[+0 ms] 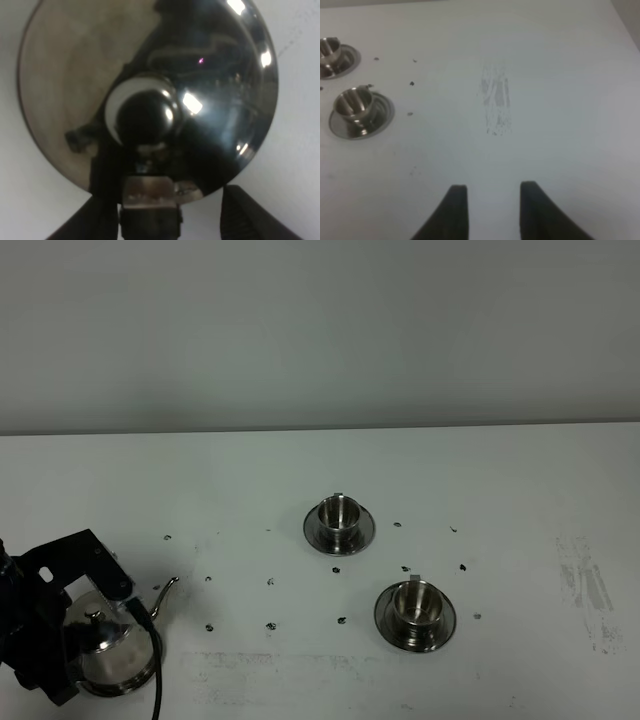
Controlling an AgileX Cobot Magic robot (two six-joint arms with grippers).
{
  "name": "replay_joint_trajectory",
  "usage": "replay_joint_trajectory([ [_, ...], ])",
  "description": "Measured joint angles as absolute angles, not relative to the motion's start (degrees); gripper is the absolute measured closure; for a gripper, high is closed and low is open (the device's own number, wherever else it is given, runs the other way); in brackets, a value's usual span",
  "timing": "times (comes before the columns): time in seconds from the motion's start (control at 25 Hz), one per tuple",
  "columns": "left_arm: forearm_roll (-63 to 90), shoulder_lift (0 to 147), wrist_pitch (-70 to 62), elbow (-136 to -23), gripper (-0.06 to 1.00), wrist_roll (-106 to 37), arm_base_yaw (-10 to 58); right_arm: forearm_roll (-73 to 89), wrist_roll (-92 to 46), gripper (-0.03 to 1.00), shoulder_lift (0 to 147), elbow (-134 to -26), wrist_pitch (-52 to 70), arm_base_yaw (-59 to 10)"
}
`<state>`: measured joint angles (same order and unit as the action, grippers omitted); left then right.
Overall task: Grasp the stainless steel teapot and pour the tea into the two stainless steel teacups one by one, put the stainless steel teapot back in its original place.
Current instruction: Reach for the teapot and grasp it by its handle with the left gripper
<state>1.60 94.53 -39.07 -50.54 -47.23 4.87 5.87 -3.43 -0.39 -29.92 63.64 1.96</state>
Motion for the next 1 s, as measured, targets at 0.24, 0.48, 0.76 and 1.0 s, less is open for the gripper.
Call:
replay_joint_trajectory([
  [0.24,1.6,94.53,-37.34,-50.1,0.47,-46.76,4.87,5.87,-3.43,0.73,-0.39,-29.92,63.64,1.96],
  [0.48,1.6,94.53,-36.3,-50.1,0.47,-46.71,4.87,5.87,-3.43,0.73,-0.39,-29.92,63.64,1.96],
  [0.76,1.6,95.91,-35.47,-50.1,0.47,-46.71,4.87,5.87,-3.43,0.73,-0.39,-29.92,63.64,1.96],
  [1.0,1.6,96.44,-35.07,-50.1,0.47,-46.71,4.87,5.87,-3.43,0.73,-0.39,-29.92,63.64,1.96],
])
